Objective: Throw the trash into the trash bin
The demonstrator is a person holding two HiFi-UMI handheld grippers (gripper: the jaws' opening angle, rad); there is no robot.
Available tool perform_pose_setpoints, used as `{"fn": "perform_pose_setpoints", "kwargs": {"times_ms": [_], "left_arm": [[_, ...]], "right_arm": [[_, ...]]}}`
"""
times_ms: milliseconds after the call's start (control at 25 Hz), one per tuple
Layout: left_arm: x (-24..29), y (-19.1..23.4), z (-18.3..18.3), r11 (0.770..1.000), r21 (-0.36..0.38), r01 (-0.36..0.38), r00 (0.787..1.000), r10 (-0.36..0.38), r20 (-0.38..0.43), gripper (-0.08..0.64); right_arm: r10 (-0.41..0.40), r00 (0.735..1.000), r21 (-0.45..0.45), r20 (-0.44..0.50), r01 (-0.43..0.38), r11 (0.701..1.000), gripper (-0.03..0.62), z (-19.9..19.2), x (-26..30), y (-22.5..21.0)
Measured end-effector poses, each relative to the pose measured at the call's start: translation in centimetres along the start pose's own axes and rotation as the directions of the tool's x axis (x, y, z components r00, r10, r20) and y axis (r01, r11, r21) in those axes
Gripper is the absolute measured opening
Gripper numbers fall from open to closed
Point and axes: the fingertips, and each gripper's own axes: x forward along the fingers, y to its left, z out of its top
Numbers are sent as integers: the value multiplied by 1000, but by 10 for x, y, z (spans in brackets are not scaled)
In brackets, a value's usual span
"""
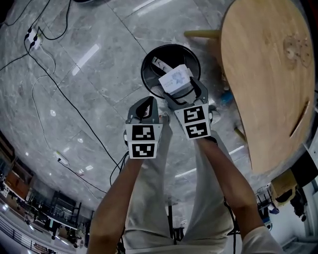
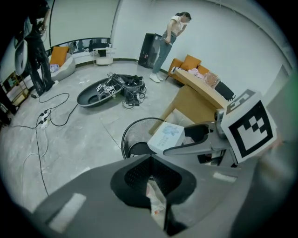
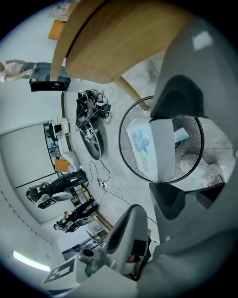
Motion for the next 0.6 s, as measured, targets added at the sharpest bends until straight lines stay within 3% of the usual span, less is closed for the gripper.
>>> {"fn": "perform_pose_setpoints", "kwargs": {"times_ms": [600], "left_arm": [[27,8,-13,1000,20,15,999,-14,-48,0]], "right_arm": [[-12,995,24,-103,15,1000,468,-41,40,-18]]}}
